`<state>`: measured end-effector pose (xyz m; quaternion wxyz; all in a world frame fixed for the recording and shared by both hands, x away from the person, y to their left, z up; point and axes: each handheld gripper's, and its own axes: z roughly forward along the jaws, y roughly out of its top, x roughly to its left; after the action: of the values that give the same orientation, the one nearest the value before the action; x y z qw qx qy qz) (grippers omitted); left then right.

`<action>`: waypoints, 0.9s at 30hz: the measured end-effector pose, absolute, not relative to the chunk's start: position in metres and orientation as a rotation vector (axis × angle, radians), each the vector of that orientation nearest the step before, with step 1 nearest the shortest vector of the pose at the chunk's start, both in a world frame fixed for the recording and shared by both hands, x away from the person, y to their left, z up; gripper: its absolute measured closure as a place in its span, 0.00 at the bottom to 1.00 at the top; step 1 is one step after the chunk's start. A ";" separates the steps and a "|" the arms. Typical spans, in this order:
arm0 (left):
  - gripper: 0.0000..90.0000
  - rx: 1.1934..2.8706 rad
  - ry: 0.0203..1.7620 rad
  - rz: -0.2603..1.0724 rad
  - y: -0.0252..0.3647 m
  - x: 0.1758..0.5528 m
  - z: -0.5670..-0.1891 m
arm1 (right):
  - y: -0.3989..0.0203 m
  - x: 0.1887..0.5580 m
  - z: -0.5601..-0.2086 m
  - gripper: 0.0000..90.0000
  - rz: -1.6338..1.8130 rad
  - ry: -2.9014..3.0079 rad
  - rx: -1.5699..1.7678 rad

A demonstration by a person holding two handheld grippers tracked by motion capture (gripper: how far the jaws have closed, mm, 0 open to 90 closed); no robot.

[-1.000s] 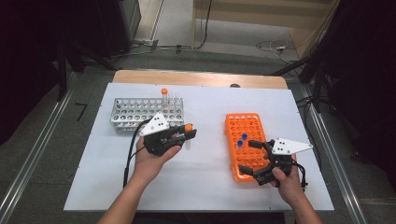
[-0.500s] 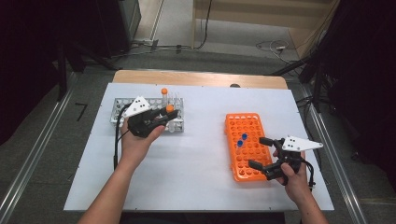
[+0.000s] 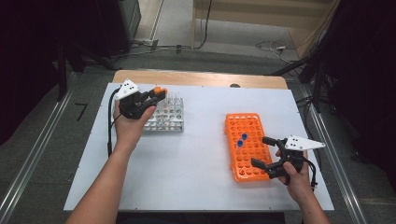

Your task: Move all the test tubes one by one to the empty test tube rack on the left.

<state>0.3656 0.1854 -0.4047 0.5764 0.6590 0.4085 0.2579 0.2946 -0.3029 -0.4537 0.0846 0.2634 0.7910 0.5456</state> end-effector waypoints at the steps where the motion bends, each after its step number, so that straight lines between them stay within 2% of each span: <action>1: 0.79 1.535 0.967 0.603 0.187 0.369 -0.405 | -0.303 0.295 -0.454 0.00 1.627 2.359 0.787; 10: 0.79 1.514 1.032 0.663 0.195 0.397 -0.410 | -0.306 0.296 -0.455 0.00 1.634 2.352 0.805; 19: 0.79 1.480 1.069 0.655 0.196 0.414 -0.417 | -0.308 0.296 -0.456 0.00 1.638 2.345 0.812; 27: 0.79 1.550 1.112 0.632 0.190 0.419 -0.428 | -0.309 0.297 -0.458 0.00 1.639 2.345 0.817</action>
<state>0.4185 0.1903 -0.4279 0.5364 0.6509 0.4670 0.2656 0.2970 -0.3089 -0.4576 0.0830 0.2736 0.7853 0.5491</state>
